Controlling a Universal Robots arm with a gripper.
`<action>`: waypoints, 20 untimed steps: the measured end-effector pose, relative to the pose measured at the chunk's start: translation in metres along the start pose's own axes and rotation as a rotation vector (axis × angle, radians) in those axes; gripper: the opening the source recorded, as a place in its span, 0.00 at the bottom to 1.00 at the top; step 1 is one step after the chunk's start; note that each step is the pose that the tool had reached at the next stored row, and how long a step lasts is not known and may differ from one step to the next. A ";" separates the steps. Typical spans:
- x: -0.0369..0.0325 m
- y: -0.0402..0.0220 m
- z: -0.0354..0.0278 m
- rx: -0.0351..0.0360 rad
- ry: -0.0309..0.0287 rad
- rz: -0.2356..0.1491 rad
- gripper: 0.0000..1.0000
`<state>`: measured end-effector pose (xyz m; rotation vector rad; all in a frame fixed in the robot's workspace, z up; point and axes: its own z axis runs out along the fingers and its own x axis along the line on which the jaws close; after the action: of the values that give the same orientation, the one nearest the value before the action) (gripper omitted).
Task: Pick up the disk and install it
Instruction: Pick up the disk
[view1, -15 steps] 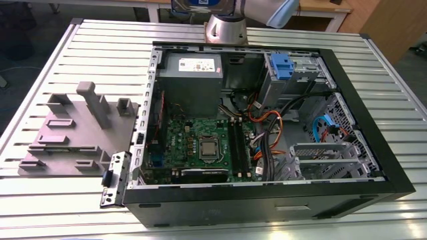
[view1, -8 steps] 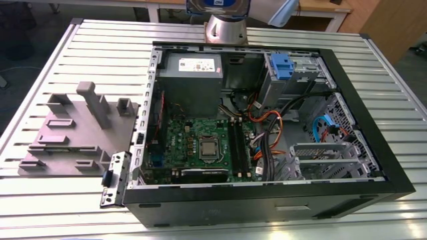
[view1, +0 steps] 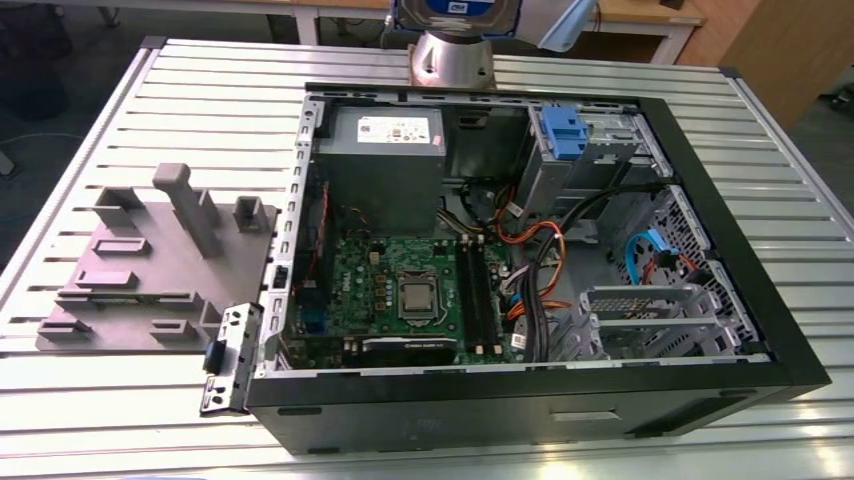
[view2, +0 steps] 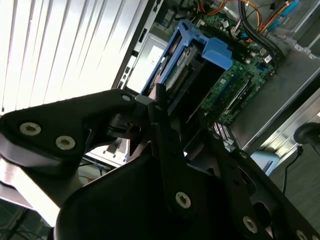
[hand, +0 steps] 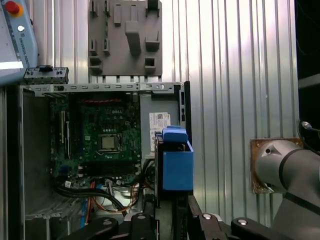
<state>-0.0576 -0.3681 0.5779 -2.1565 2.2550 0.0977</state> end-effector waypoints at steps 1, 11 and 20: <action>0.0000 0.0008 0.0000 -0.0001 0.0002 0.000 0.35; 0.0058 0.0007 -0.0003 -0.0001 0.0002 0.000 0.35; 0.0219 0.0000 -0.0013 -0.0001 0.0002 0.000 0.35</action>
<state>-0.0585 -0.3901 0.5779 -2.1565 2.2552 0.0976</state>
